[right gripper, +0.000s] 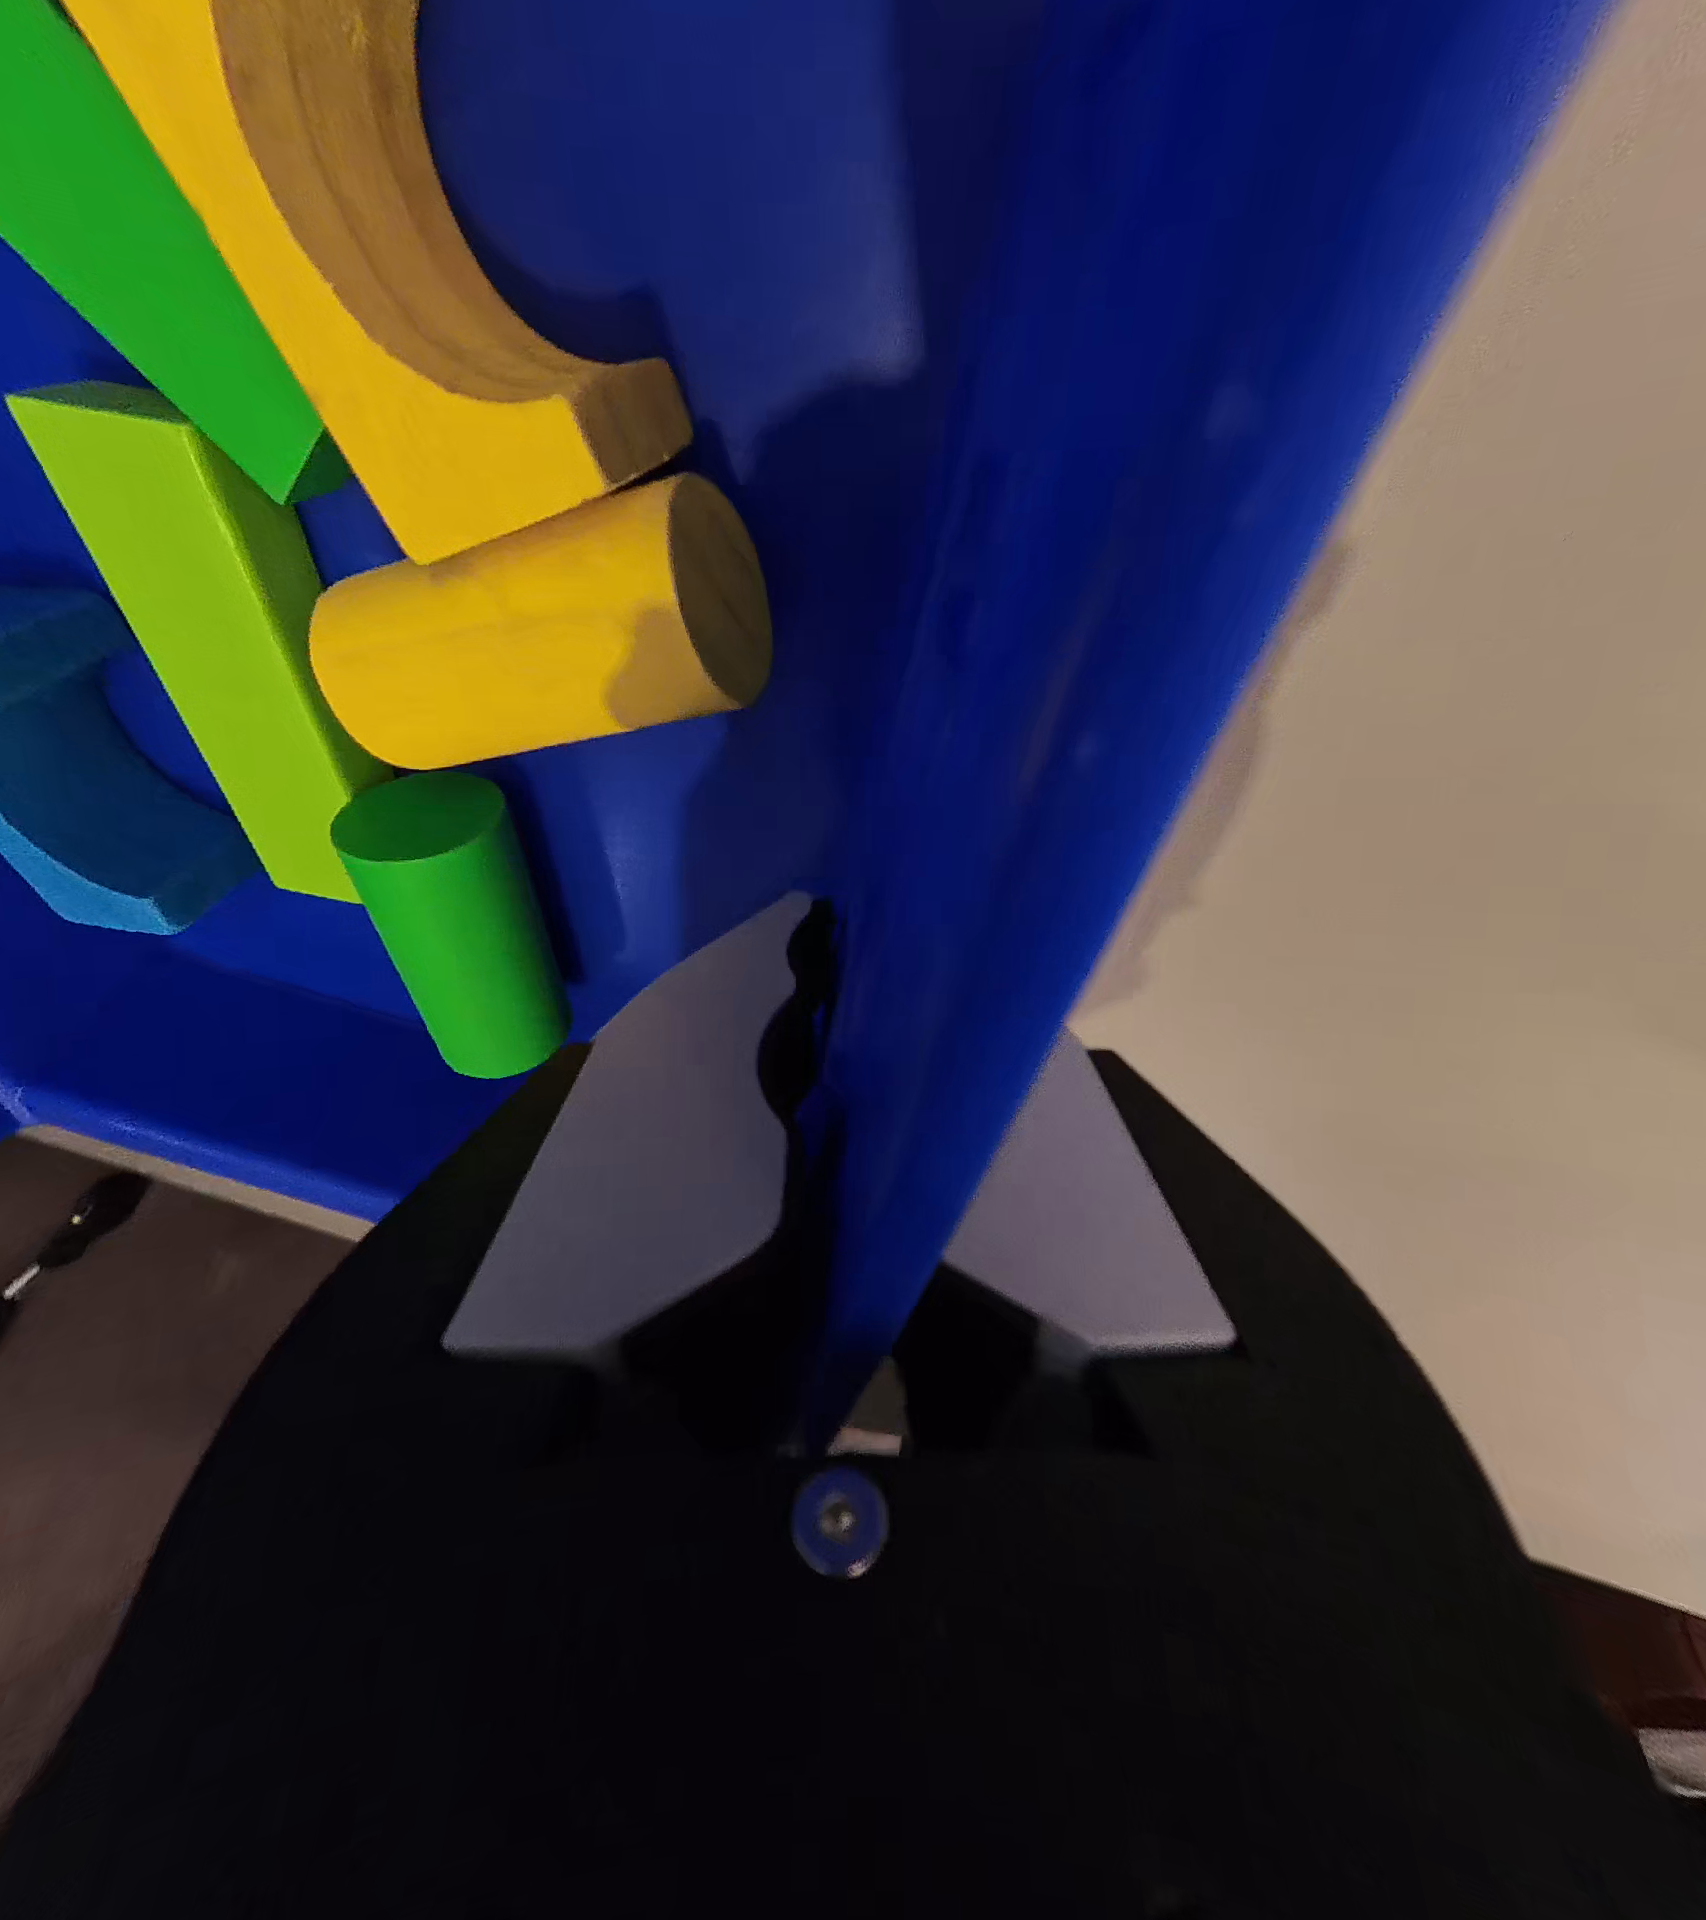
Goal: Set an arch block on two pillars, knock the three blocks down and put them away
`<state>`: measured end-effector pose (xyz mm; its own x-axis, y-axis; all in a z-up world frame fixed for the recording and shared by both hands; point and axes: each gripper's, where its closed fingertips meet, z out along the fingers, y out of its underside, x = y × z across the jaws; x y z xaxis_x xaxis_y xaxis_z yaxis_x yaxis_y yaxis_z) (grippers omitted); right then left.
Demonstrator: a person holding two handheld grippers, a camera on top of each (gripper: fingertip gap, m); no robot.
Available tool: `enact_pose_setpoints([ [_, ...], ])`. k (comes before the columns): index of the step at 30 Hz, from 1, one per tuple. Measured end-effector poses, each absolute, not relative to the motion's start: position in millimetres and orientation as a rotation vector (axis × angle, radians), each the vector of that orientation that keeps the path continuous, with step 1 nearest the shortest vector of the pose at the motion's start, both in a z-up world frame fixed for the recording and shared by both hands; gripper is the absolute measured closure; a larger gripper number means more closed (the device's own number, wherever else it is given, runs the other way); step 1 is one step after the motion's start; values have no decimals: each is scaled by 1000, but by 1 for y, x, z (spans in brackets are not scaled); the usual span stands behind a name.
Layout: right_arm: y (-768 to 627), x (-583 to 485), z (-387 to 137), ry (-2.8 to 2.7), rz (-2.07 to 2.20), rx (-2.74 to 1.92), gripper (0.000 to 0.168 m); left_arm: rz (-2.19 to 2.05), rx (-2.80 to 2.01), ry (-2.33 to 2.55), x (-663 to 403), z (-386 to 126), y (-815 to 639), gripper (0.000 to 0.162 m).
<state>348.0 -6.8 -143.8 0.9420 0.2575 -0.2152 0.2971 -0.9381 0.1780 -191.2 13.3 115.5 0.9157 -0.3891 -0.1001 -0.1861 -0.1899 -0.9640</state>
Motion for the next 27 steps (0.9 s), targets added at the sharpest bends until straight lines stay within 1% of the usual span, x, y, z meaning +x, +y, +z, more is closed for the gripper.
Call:
enact_pose_setpoints([
  [4, -19, 367, -116, 352, -244, 2910, 163, -164, -1800, 454, -218, 111, -2, 121],
  [9, -12, 361, -39, 331, -141, 2979, 163, -6, -1982, 466, -256, 76, -18, 117],
  [11, -1, 339, -6, 388, -90, 2999, 163, 24, -2059, 428, -270, 64, -22, 112],
  [14, 18, 280, 31, 527, -47, 3000, 162, 9, -2118, 350, -285, 55, -23, 112],
  [16, 33, 228, 45, 656, -38, 2997, 163, -61, -2125, 268, -293, 54, -25, 114],
  [20, 53, 99, 49, 908, -130, 2959, 162, -186, -2102, 39, -324, 59, -38, 115],
  [24, 50, -32, 30, 1138, -315, 2847, 163, -186, -2018, -140, -362, 68, -59, 120],
  [27, 36, -112, 10, 1235, -423, 2754, 161, -177, -1953, -239, -383, 77, -74, 119],
])
